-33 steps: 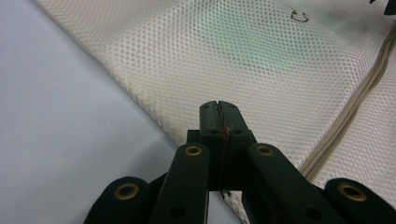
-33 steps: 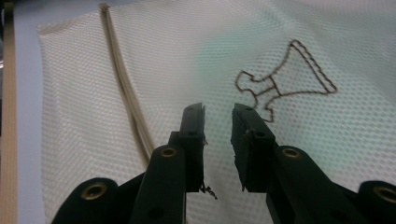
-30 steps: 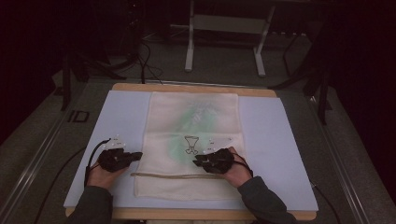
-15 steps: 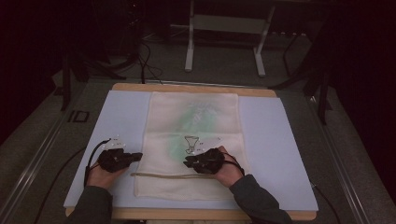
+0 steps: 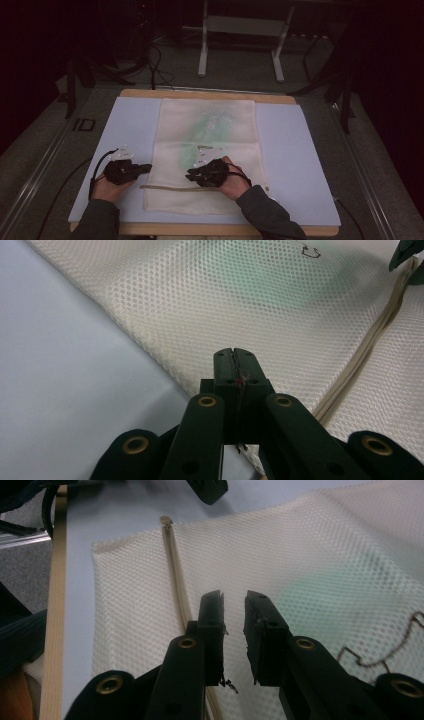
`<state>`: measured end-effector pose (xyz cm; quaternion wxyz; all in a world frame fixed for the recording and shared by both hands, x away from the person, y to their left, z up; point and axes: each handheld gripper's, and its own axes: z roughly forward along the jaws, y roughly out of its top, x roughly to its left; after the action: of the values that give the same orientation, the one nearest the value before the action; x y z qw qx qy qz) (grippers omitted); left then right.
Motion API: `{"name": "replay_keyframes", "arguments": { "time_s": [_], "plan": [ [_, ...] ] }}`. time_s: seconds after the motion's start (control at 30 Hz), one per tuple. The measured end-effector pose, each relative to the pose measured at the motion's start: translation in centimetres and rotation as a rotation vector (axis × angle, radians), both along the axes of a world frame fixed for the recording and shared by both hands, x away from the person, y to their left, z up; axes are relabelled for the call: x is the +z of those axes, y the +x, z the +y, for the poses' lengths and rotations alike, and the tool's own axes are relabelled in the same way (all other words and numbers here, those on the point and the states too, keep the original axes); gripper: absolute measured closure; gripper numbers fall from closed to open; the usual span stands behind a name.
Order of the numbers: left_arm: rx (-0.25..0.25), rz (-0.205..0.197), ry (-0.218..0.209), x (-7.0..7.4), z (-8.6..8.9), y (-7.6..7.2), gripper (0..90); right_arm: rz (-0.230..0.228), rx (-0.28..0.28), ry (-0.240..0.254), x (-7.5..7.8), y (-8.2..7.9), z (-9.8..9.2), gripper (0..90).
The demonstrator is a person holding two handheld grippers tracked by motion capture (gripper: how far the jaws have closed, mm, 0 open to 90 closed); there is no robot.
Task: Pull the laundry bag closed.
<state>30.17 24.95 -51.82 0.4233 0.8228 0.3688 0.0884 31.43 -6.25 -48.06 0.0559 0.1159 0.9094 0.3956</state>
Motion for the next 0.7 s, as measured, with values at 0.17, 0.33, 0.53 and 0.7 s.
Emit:
{"name": "replay_keyframes", "arguments": {
  "time_s": [0.17, 0.33, 0.53, 0.7],
  "plan": [
    [-0.006, 0.002, 0.005, 0.0, 0.1, 0.0, 89.1, -0.002, 0.016, -0.002, 0.2, -0.1, 1.0, 77.9],
    [-0.006, 0.004, 0.002, 0.0, 0.2, 0.0, 89.0, -0.008, 0.034, -0.003, 0.6, -0.1, 1.9, 77.9],
    [-0.006, 0.008, -0.001, -0.1, 0.2, 0.1, 89.0, -0.008, 0.046, 0.001, 0.8, -0.1, 2.8, 77.9],
    [-0.003, 0.008, -0.006, -0.1, 0.3, 0.1, 89.1, -0.006, 0.054, -0.002, 0.9, -0.1, 3.4, 77.9]
  ]
}}
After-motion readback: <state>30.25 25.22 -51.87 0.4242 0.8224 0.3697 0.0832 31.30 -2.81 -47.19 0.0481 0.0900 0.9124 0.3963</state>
